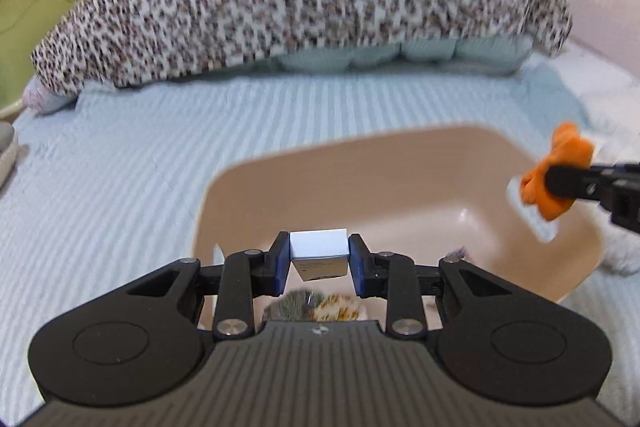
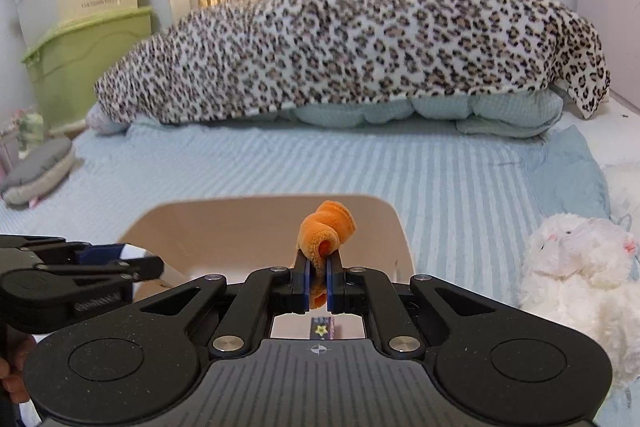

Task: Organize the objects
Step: 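Lift the white box and orange plush and carry them over the basket, then open both grippers to drop the white box and plush into the basket, then grasp the black cube with the left gripper while the right grasps the blue-and-white box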

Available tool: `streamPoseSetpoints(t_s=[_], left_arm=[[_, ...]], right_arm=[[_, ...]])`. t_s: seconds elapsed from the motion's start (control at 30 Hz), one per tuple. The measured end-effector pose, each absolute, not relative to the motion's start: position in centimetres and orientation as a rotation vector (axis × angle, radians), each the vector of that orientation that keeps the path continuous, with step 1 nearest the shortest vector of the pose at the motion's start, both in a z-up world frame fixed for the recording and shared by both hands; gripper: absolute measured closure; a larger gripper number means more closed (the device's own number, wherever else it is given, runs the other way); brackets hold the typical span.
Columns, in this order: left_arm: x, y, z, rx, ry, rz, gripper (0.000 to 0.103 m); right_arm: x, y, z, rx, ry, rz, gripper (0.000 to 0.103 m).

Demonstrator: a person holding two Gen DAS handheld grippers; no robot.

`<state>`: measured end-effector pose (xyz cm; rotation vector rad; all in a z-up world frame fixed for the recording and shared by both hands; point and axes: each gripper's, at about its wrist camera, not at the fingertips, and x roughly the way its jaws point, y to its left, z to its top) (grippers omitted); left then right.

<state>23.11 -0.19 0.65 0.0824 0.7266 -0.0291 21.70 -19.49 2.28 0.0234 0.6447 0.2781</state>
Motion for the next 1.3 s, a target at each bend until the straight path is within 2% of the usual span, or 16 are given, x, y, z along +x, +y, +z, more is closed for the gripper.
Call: streamPoseSetpoints(t_s=[0.17, 0.37, 0.4, 0.43, 0.47, 0.53, 0.6, 0.67, 0.9, 1.0, 1.3], left_arm=[[24.7, 0.0, -2.6, 0.07, 0.857, -0.041, 0.071], [24.6, 0.0, -3.2, 0.074, 0.93, -0.072, 0.07], [24.5, 0.0, -3.1, 0.067, 0.928, -0.075, 0.07], [24.2, 0.1, -2.9, 0.066, 0.923, -0.075, 0.068], [24.1, 0.1, -2.6, 0.07, 0.92, -0.073, 0.065], [23.8, 0.1, -1.9, 0.076, 0.912, -0.064, 0.038], [23.3, 0.2, -1.1, 0.059, 0.882, -0.061, 0.029], [22.6, 0.4, -0.3, 0.036, 0.862, -0.072, 0.029], [19.6, 0.6, 2.2, 0.049, 0.814, -0.062, 0.025], [17.6, 0.6, 2.7, 0.055, 0.801, -0.064, 0.025], [13.3, 1.5, 1.2, 0.051, 0.851, -0.097, 0.022]], right_arm=[[23.1, -18.8, -0.3, -0.017, 0.735, 0.277, 0.096], [23.7, -18.0, -2.9, -0.06, 0.836, 0.271, 0.092], [23.6, -17.9, -3.0, -0.064, 0.841, 0.271, 0.09], [23.4, -17.7, -3.0, -0.071, 0.835, 0.266, 0.079], [23.1, -17.7, -2.9, -0.075, 0.825, 0.262, 0.073], [22.5, -17.6, -2.3, -0.076, 0.801, 0.266, 0.062], [22.2, -17.9, -1.3, -0.072, 0.778, 0.262, 0.051], [21.4, -18.1, -0.2, -0.066, 0.751, 0.251, 0.04], [18.9, -19.3, 2.6, -0.061, 0.718, 0.242, 0.024], [17.0, -19.7, 3.0, -0.072, 0.719, 0.234, 0.011], [13.0, -20.4, 0.9, -0.087, 0.802, 0.225, 0.008]])
